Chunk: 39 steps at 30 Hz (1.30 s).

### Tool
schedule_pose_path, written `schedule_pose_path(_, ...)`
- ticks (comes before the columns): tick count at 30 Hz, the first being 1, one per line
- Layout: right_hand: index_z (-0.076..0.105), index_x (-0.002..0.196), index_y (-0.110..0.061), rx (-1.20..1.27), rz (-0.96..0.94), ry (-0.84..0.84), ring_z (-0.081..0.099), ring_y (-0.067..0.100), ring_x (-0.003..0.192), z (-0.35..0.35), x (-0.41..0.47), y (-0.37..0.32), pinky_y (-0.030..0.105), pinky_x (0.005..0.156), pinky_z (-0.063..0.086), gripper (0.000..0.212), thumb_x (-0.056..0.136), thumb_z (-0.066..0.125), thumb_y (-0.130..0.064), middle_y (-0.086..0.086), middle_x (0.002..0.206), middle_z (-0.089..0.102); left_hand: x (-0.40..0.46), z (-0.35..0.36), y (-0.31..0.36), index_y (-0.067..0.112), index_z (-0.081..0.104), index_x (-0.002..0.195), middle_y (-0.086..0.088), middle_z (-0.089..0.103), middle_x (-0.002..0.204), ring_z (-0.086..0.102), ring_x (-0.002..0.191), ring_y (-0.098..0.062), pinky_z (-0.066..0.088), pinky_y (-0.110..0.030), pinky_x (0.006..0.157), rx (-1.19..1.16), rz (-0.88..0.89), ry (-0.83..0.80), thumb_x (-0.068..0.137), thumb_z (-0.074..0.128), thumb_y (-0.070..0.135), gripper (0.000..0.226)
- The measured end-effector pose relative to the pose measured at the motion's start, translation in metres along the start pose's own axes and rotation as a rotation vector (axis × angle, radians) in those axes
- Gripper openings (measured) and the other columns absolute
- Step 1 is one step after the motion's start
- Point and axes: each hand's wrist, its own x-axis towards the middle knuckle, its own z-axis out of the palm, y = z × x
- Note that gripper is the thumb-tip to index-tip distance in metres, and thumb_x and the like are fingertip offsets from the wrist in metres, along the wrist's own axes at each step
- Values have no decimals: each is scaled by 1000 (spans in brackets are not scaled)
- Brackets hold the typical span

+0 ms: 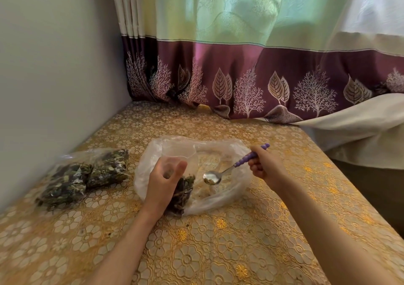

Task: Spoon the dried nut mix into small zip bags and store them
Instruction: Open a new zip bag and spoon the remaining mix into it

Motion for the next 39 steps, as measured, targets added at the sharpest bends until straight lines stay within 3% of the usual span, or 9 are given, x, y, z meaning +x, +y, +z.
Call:
schedule_pose_path(8,53,59,-8,228,-316,111,39,6,36,24,-16,-50,16,31,28,34,91,44,-6,13,60,69,0,1,0,32,59,92,15,65,91,59,83,10,39,-1,67,3,-1,13,44,48,93,78)
schedule_pose_path(13,56,58,-6,109,-507,-1,41,8,38,56,-34,-67,17,35,31,39,95,44,-10,15,63,70,0,1,-2,33,59,92,13,65,93,59,88,4,40,-9,70,30,-6,12,44,47,94,78)
schedule_pose_path(17,63,62,-6,-94,-707,-63,49,15,43,76,-50,-64,23,39,39,39,97,47,-13,14,66,71,1,1,-2,32,59,92,11,65,94,60,87,3,40,-5,67,23,-5,20,44,48,93,79)
schedule_pose_path(20,63,59,-13,-177,-800,-125,52,20,45,80,-57,-60,29,41,41,41,97,48,-12,15,66,71,1,0,-3,31,57,91,0,64,89,57,77,-10,43,-10,62,44,-12,26,42,46,95,82)
schedule_pose_path(23,63,65,-7,-163,-845,-156,51,14,43,77,-60,-59,22,40,41,35,96,48,-8,7,63,71,1,1,-2,30,56,90,-6,64,86,55,73,-14,43,-14,60,55,-18,31,39,45,96,85)
schedule_pose_path(27,66,77,-7,-11,-801,-85,50,12,42,67,-56,-57,20,38,39,25,95,50,-8,11,60,68,0,0,1,32,58,90,5,65,89,60,77,-9,44,-10,63,41,-10,41,40,45,96,83)
schedule_pose_path(31,63,75,-3,244,-649,26,49,12,44,51,-50,-47,19,39,39,29,97,49,-16,8,61,67,-2,-1,15,35,58,89,16,62,81,58,66,4,41,-3,61,32,24,81,43,43,96,78)
schedule_pose_path(34,61,70,-5,260,-546,76,50,14,45,40,-45,-32,21,40,38,35,98,47,-20,20,71,68,2,-9,28,42,62,87,21,65,73,60,69,5,45,-17,68,-16,10,121,41,47,95,71)
schedule_pose_path(39,62,71,-2,65,-390,35,53,13,43,37,-41,-6,19,38,40,35,98,47,-19,7,57,68,13,-37,39,42,65,83,15,61,62,60,69,-14,51,-38,77,-34,31,182,43,55,90,64)
